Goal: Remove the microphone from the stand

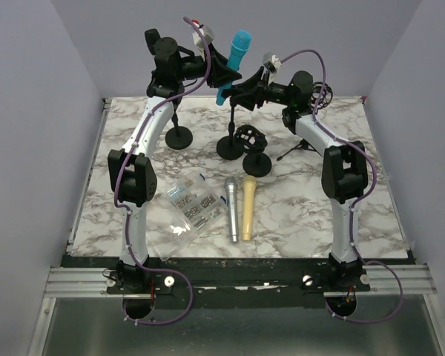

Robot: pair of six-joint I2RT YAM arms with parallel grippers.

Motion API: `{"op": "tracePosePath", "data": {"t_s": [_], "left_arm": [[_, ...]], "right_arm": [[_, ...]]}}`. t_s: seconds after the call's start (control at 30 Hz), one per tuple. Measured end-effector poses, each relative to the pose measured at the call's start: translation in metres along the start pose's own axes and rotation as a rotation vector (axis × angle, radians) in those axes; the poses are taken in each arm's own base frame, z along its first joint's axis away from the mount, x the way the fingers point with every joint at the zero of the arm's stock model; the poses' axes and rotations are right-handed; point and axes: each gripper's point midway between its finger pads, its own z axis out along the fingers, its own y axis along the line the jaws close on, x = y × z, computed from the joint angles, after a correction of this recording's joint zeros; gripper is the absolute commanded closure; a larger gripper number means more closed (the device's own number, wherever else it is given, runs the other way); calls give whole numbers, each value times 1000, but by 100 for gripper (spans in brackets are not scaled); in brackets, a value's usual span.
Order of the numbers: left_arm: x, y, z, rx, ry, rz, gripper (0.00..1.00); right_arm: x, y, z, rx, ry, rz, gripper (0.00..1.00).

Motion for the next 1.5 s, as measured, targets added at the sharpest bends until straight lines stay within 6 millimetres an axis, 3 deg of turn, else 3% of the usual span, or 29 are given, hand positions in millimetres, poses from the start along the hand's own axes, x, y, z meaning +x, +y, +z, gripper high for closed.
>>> {"op": "tracePosePath", "data": {"t_s": [0.13, 0.2, 0.23, 0.57, 0.6, 0.7, 0.8, 0.97, 1.17, 1.5], "left_arm": [[0, -1, 0, 8, 2, 2, 100], [0, -1, 0, 8, 2, 3, 100], [0, -1, 0, 8, 2, 5, 100], [0, 2, -3, 0, 3, 8, 100], [0, 2, -3, -1, 3, 9, 100], [0, 2, -3, -1, 2, 8, 100], [0, 2, -4, -1, 2, -9, 100], [1, -2, -5, 19, 9, -28, 100], [1, -2, -5, 19, 9, -31, 100], [2, -2, -5, 19, 10, -32, 100]], "right_arm": [[-3, -1, 1, -2, 1, 1, 70], [-2, 0, 1, -5, 7, 7, 84], [-2, 0, 1, -7, 9, 6, 97], [0, -7, 4, -12, 37, -15, 99], [-1, -7, 4, -12, 40, -16, 94], [0, -8, 4, -9, 46, -18, 45], [2, -9, 3, -2, 47, -22, 27], [22, -8, -7, 14, 60, 46, 25], [7, -12, -21, 1, 33, 41, 24], [4, -11, -24, -9, 29, 39, 25]]}}
